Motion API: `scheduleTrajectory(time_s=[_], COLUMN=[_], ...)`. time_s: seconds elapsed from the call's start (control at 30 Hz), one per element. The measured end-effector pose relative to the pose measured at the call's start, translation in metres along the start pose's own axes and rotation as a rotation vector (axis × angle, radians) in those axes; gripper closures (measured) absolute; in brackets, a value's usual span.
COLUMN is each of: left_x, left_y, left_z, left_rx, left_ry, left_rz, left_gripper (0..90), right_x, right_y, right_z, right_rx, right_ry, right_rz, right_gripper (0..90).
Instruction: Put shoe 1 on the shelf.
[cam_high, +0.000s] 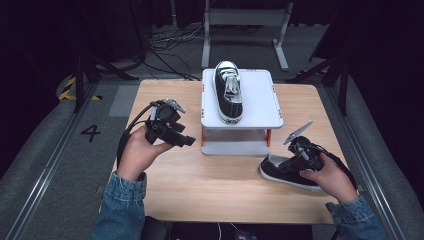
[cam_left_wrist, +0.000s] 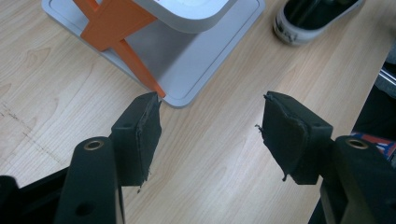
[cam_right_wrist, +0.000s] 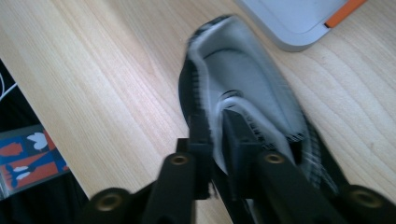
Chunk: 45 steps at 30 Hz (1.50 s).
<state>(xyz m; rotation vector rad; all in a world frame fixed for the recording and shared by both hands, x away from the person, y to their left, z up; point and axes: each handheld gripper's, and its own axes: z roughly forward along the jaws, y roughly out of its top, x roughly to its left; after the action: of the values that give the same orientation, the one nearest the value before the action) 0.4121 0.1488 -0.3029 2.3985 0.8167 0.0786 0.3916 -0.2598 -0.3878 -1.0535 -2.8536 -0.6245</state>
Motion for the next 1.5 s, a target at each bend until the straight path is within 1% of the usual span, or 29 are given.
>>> scheduleTrajectory(time_s=[0.03,0.07,0.13,0.2,0.23,0.27,0.3,0.37,0.4,0.47,0.53,0.6,0.67,0.73,0.77,0.83,0.93,0.97,1.03,1.1,1.17,1.2,1.23,1.27,1.33,1.37,1.4,1.43,1.5], left_x=[0.000,0.001,0.001,0.001,0.001,0.001,0.001,-0.001,-0.001,-0.001,-0.001,-0.001,0.000,0.001,0.001,0.001,0.001,0.000,0.001,0.001,0.001,0.001,0.002,0.002,0.003,0.003,0.002,0.002,0.001], left_y=[0.000,0.001,0.001,0.002,0.002,0.002,0.003,0.004,0.004,0.005,0.005,0.005,0.004,0.002,0.002,0.001,-0.002,-0.002,-0.004,-0.005,-0.006,-0.007,-0.007,-0.008,-0.008,-0.008,-0.008,-0.008,-0.007], left_z=[0.001,0.001,0.003,0.003,0.004,0.005,0.005,0.006,0.006,0.007,0.007,0.007,0.007,0.006,0.005,0.003,0.002,0.002,0.002,0.001,0.000,0.000,0.000,0.000,-0.001,0.000,0.000,0.000,0.000], left_rx=[0.000,0.003,0.002,0.005,0.006,0.008,0.011,0.012,0.012,0.014,0.016,0.016,0.017,0.012,0.009,0.003,0.006,0.006,0.012,0.009,0.007,0.004,0.007,0.006,0.009,0.008,0.008,0.009,0.007], left_ry=[-0.004,-0.005,-0.007,-0.010,-0.010,-0.011,-0.007,-0.012,-0.012,-0.013,-0.013,-0.016,-0.015,-0.015,-0.012,-0.010,-0.008,-0.005,-0.002,0.003,0.002,0.003,0.004,0.005,0.006,0.005,0.004,0.005,0.002], left_rz=[0.003,0.003,0.004,0.006,0.003,0.005,0.004,0.002,0.008,0.010,0.011,0.007,0.007,0.004,-0.001,-0.003,-0.006,-0.011,-0.011,-0.015,-0.020,-0.020,-0.020,-0.021,-0.027,-0.025,-0.024,-0.020,-0.019], left_gripper=[38.1,38.1,38.1,38.1,38.1,38.0,38.0,38.1,38.1,38.0,38.0,38.0,37.9,37.9,37.9,37.9,38.0,38.0,38.0,38.0,38.0,38.0,38.0,38.0,38.0,38.0,38.0,38.0,38.0], right_x=[0.000,-0.001,-0.003,-0.008,-0.013,-0.020,-0.025,-0.036,-0.040,-0.045,-0.045,-0.044,-0.042,-0.040,-0.040,-0.038,-0.036,-0.036,-0.038,-0.043,-0.049,-0.050,-0.051,-0.049,-0.045,-0.040,-0.034,-0.027,-0.011], right_y=[-0.001,-0.003,-0.010,-0.021,-0.027,-0.035,-0.040,-0.051,-0.057,-0.061,-0.061,-0.057,-0.052,-0.051,-0.051,-0.048,-0.040,-0.036,-0.027,-0.020,-0.015,-0.015,-0.015,-0.017,-0.020,-0.021,-0.020,-0.019,-0.012], right_z=[-0.004,-0.012,-0.028,-0.042,-0.047,-0.051,-0.052,-0.050,-0.048,-0.042,-0.035,-0.028,-0.022,-0.022,-0.023,-0.027,-0.028,-0.026,-0.023,-0.019,-0.011,-0.010,-0.011,-0.014,-0.024,-0.029,-0.033,-0.037,-0.037], right_rx=[-0.024,-0.057,-0.103,-0.113,-0.099,-0.068,-0.048,0.015,0.047,0.084,0.104,0.125,0.145,0.161,0.162,0.158,0.153,0.142,0.095,0.033,0.011,0.020,0.025,0.006,-0.033,-0.061,-0.092,-0.120,-0.147], right_ry=[-0.021,-0.022,-0.040,-0.110,-0.148,-0.198,-0.218,-0.232,-0.238,-0.224,-0.211,-0.210,-0.248,-0.239,-0.253,-0.274,-0.362,-0.413,-0.488,-0.532,-0.556,-0.550,-0.520,-0.487,-0.423,-0.401,-0.361,-0.308,-0.229], right_rz=[0.021,0.040,0.055,0.093,0.130,0.172,0.207,0.286,0.311,0.323,0.317,0.303,0.273,0.260,0.246,0.244,0.196,0.183,0.149,0.129,0.128,0.136,0.150,0.159,0.185,0.183,0.168,0.138,0.057], right_gripper=[71.3,67.2,65.7,63.5,63.2,63.4,63.4,63.6,64.3,64.9,65.2,70.3,76.1,85.1,86.7,88.4,88.8,88.9,89.3,89.0,85.9,80.9,77.5,72.9,70.6,68.2,66.2,64.4,60.7])
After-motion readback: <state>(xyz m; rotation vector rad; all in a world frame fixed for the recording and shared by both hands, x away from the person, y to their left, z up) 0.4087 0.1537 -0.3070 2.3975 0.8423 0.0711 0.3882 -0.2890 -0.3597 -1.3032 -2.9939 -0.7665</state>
